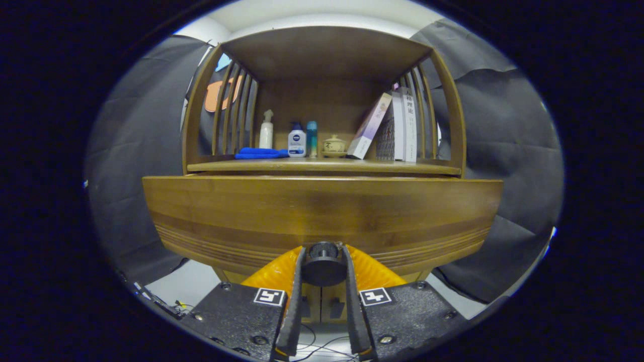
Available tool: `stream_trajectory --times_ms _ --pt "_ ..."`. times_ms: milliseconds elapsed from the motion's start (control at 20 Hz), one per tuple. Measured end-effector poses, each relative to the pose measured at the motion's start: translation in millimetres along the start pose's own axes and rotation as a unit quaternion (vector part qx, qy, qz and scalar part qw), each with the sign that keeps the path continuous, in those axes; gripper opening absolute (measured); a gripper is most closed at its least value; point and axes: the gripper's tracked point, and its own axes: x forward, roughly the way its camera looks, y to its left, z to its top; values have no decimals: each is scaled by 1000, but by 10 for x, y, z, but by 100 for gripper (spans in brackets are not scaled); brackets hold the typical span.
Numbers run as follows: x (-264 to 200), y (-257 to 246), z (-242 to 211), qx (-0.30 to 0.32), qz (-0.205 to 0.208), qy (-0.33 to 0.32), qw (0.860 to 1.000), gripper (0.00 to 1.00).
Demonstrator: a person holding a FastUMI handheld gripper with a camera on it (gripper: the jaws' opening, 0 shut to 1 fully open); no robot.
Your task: Pull open the drawer, take out the items inside it, and place them on the countertop above the cabinet.
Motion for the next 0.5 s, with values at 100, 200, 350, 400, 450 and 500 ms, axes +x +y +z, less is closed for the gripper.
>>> stream_trajectory --times_ms 100,200,350,400,450,500 --pt "-98 -6 -36 1 -1 0 1000 41" --pt "-200 -12 -55 0 2 -3 1000 41" --pt "-356 -20 -91 3 4 -2 1000 41" --pt "-395 -17 -102 2 6 -2 1000 41" --pt "-427 -16 -109 -1 8 -2 1000 41" --pt "-471 -15 -127 -2 9 -1 1000 41"
